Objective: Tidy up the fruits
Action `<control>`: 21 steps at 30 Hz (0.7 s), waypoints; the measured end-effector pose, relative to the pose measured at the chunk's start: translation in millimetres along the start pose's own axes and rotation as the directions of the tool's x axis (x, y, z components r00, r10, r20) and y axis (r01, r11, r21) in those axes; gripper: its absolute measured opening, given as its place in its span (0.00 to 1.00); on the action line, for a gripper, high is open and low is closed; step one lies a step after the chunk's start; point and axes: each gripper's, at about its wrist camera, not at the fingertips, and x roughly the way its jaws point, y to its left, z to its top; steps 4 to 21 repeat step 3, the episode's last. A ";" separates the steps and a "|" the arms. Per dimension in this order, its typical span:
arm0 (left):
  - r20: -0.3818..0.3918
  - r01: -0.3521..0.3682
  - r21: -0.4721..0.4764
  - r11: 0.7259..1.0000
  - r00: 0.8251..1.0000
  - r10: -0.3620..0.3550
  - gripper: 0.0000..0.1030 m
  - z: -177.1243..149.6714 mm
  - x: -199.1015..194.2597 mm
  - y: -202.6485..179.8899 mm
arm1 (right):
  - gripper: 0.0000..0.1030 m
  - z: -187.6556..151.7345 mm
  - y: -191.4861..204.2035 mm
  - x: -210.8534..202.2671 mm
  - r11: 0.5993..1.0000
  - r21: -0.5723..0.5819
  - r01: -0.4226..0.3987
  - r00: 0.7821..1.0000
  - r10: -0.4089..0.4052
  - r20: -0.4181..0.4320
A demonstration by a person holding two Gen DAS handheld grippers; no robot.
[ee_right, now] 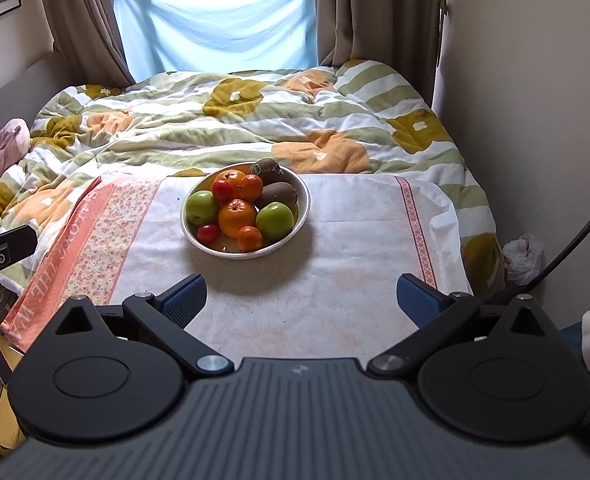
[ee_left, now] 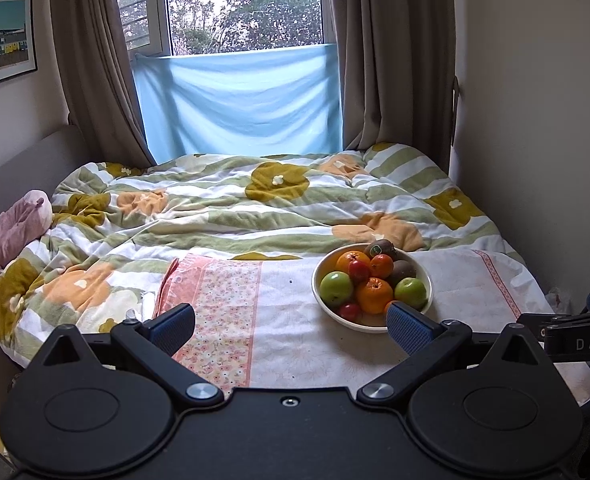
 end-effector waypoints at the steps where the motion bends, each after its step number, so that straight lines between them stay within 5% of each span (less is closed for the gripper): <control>1: -0.002 -0.002 0.000 1.000 1.000 0.002 1.00 0.5 1.8 -0.6 | 1.00 0.8 -0.3 4.2 1.000 -0.002 -0.003 1.000 0.003 -0.003; 21: -0.010 -0.003 -0.001 1.000 1.000 0.003 1.00 1.4 6.2 -2.1 | 1.00 1.2 0.3 10.1 1.000 -0.006 -0.010 1.000 0.010 -0.011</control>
